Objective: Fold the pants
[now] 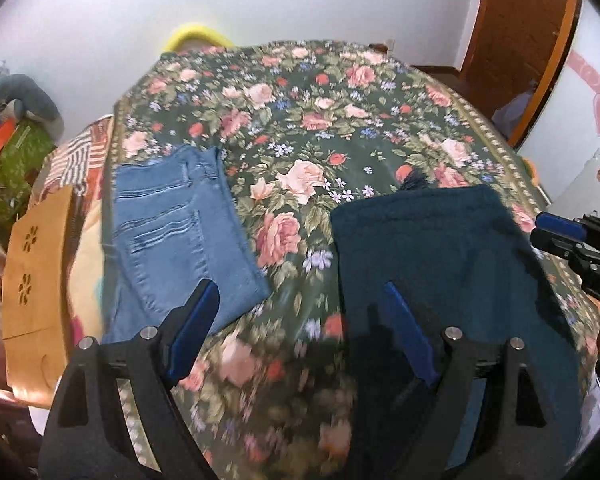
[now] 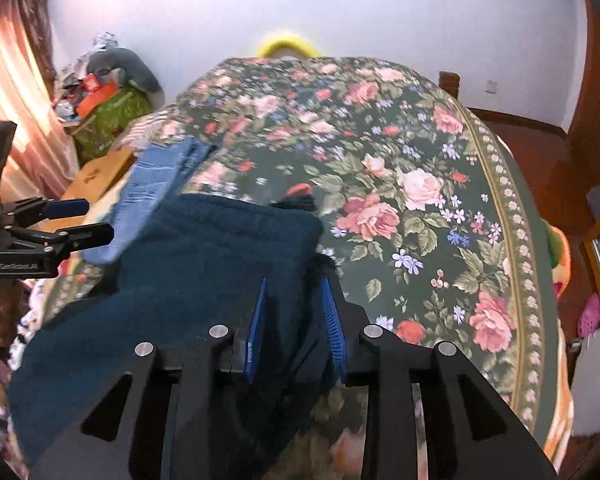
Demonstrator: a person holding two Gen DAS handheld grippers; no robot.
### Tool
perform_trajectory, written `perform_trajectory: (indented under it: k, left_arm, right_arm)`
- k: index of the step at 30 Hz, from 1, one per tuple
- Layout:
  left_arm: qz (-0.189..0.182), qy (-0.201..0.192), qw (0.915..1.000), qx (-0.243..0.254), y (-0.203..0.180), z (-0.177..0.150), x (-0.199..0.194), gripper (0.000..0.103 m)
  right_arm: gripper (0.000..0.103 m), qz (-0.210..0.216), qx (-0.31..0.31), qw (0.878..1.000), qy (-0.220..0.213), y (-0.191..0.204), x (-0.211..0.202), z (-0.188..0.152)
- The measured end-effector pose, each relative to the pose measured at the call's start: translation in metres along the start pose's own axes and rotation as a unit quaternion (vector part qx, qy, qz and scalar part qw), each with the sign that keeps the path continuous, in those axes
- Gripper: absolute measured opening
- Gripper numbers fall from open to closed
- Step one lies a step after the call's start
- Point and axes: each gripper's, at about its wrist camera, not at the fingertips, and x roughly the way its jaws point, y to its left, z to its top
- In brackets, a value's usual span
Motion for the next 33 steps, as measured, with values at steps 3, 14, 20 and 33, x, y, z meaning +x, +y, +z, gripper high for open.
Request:
perform_trajectory:
  k: [3,14,20,33]
  left_arm:
    - [-0.008,-0.010,0.9999,0.008,0.001,-0.020,-0.031,0.085]
    - [-0.010,0.023,0.9971,0.072,-0.017,-0.109,-0.058,0.087]
    - [0.006,0.038,0.9992,-0.006,0.002,-0.141,-0.034,0.096]
    - [0.023,0.041,0.9965,-0.068,0.037,-0.171,-0.029,0.103]
  right_arm:
    - [0.026,0.010,-0.029,0.999,-0.007,0.019,-0.029,-0.009]
    - [0.028,0.061,-0.064,0.996,0.026,0.074,-0.058,-0.069]
    - [0.028,0.047,-0.071,0.994,0.075,0.080,-0.017,-0.101]
    - [0.028,0.043,-0.065,0.995,0.054,0.066,-0.034,-0.126]
